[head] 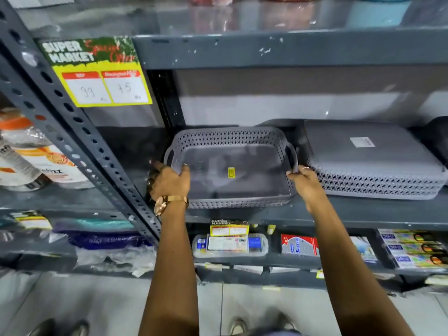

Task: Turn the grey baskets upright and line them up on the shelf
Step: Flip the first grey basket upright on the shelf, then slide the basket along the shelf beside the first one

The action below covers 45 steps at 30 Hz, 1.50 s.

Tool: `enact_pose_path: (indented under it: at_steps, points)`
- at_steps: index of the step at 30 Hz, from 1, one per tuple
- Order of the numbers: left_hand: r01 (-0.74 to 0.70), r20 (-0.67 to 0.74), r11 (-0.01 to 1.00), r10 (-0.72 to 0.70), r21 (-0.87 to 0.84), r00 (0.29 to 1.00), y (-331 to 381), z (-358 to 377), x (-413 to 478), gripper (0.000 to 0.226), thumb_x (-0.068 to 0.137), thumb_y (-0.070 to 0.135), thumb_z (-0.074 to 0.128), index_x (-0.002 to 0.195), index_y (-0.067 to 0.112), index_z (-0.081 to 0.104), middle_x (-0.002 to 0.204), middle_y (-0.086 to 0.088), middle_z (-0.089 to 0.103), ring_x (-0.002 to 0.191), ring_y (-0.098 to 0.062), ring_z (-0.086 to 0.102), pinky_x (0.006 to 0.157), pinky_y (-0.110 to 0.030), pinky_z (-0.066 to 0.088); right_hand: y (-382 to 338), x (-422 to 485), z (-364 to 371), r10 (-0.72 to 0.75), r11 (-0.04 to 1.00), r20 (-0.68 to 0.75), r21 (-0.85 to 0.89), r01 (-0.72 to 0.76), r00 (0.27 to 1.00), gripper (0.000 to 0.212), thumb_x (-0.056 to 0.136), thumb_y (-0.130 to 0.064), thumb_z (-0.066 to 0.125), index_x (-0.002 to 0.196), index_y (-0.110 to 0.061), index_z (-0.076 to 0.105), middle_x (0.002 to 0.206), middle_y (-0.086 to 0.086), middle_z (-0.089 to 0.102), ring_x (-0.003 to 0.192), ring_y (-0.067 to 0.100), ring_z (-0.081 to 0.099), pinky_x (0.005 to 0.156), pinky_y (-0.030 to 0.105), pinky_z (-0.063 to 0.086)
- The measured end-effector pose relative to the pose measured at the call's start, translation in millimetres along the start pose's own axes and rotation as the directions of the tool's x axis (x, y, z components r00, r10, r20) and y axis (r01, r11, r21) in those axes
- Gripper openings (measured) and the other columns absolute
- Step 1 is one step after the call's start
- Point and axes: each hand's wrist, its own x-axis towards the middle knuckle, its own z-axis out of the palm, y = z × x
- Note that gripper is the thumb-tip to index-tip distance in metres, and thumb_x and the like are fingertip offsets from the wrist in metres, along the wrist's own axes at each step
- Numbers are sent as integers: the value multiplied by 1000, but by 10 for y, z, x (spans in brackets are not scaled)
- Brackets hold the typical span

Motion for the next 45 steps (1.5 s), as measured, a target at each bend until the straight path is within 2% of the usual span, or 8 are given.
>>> enact_pose_path:
  at_steps: [3, 6, 11, 21, 30, 35, 39, 45]
  points:
    - [-256, -125, 946, 284, 198, 951, 342, 52, -142, 83, 89, 38, 55, 149, -4, 15, 152, -32, 27, 144, -44, 21, 120, -50, 19, -102, -12, -172, -56, 998, -23, 15, 56, 998, 42, 92, -26, 57, 130, -7, 53, 122, 9, 59, 113, 26, 55, 95, 30, 41]
    - [-479, -122, 876, 482, 52, 868, 813, 242, -394, 65, 89, 31, 57, 141, -3, 37, 136, -30, 50, 128, -44, 46, 107, -48, 41, -268, 17, -473, -125, 984, -7, 130, 125, 992, 13, 87, -31, 62, 80, -21, 61, 73, -2, 51, 73, 18, 48, 73, 28, 41]
    - [-590, 13, 724, 636, -357, 772, 1632, 805, -1091, 52, 87, 27, 60, 130, 0, 54, 122, -22, 66, 113, -35, 62, 98, -38, 49, -466, 204, -1282, -228, 951, -146, 178, 252, 963, 20, 88, -27, 62, 94, -11, 70, 82, -3, 61, 86, 15, 53, 81, 30, 40]
    - [-332, 394, 942, 322, -46, 861, 2381, 2038, -1393, 46, 88, 49, 52, 111, 12, 66, 122, -19, 67, 116, -38, 59, 96, -38, 50, -179, 1120, -2843, -178, 909, -203, -409, 82, 963, 46, 88, -25, 63, 117, 9, 57, 124, 28, 59, 116, 41, 55, 89, 40, 44]
    - [-33, 146, 924, 95, -381, 985, 2499, 2257, -1574, 91, 74, 75, 32, 144, 17, 38, 148, -17, 43, 132, -39, 44, 111, -52, 33, -129, 1301, -3120, -25, 984, -179, 170, 56, 984, 59, 76, -52, 68, 116, -10, 58, 119, 5, 58, 110, 26, 54, 89, 34, 39]
    - [-82, -31, 553, 102, -829, 994, 2760, 2003, -1719, 19, 94, 47, 44, 105, 33, 50, 114, 8, 56, 112, -18, 47, 99, -34, 35, -403, 1301, -3321, -109, 855, -263, 467, 225, 959, 58, 69, -69, 58, 98, -20, 70, 104, -2, 68, 95, 17, 62, 98, 42, 48]
    - [-47, 5, 481, 106, -875, 994, 2617, 1842, -1698, 83, 73, 82, 39, 137, 29, 45, 145, 0, 50, 133, -21, 47, 114, -46, 35, -356, 1207, -3444, -34, 877, -254, 455, 151, 967, 75, 56, -87, 44, 92, -25, 68, 109, 3, 66, 98, 24, 62, 95, 45, 49]
    - [149, 206, 649, 13, -746, 978, 2159, 1832, -1836, 78, 81, 73, 45, 137, 18, 48, 140, -4, 50, 129, -26, 46, 114, -49, 31, 52, 932, -3485, 87, 965, -168, 257, -42, 982, 82, 79, -70, 49, 134, -10, 46, 129, 18, 54, 109, 33, 55, 92, 45, 45]
